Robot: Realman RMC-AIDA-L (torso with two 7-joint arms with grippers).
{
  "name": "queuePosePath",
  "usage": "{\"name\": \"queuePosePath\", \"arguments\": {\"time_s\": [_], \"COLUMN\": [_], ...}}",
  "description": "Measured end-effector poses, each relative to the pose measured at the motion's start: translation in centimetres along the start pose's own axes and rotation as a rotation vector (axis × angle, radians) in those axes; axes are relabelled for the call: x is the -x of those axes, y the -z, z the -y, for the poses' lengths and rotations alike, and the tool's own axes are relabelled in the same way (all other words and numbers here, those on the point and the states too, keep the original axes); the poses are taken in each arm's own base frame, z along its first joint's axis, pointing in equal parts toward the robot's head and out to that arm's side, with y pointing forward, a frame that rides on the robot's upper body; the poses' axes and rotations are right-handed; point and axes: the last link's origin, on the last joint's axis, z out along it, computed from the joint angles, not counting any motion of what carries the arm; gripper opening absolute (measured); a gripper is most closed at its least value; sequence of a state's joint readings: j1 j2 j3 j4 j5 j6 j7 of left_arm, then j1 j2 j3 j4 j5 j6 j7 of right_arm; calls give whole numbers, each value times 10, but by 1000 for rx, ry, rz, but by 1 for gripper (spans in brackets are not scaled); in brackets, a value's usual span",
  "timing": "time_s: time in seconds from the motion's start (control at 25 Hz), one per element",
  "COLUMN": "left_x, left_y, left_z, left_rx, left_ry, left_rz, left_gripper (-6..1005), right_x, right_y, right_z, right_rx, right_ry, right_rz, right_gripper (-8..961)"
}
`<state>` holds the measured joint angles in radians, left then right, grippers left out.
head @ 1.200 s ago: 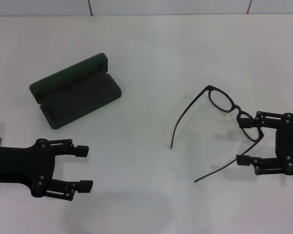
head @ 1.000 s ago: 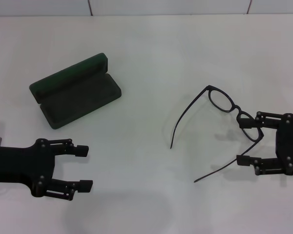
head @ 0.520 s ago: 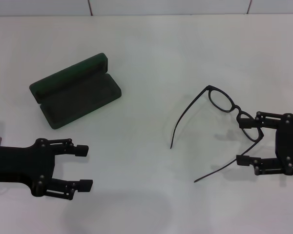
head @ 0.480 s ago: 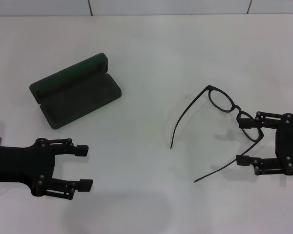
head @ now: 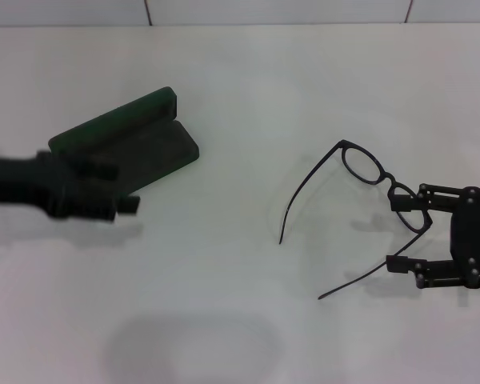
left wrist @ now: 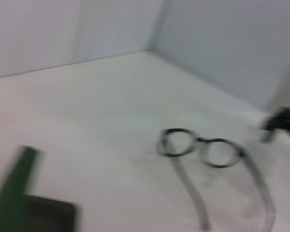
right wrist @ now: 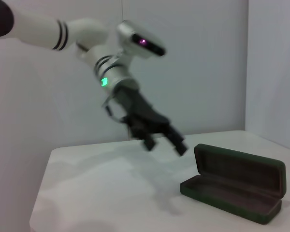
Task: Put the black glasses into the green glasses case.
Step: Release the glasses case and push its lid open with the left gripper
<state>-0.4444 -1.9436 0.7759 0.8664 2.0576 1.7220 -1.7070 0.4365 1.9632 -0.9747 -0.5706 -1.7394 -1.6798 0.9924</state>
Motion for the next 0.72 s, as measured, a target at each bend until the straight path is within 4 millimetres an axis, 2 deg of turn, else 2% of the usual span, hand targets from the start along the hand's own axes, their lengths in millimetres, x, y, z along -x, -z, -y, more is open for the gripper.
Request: {"name": "queuePosePath", "arguments": {"time_s": [0.04, 0.32, 0.48, 0.72], "left_x": [-15, -82, -104, -110], "left_y": [-1, -8, -20, -48], "left_z": [6, 24, 30, 35], "left_rx": [-27, -163, -239, -306], "left_ry": [-6, -112, -199, -303], "left_rz": [31, 237, 354, 493], "left_gripper": [816, 801, 791, 778], "right_x": [0, 1, 3, 1], "right_y": [0, -6, -9, -9], "right_z": [0, -1, 0, -1], "right_rx": [1, 17, 20, 17], "right_ry": [0, 7, 13, 6], "right_rz": [-1, -1, 1, -2], "right_gripper": [793, 793, 793, 792]}}
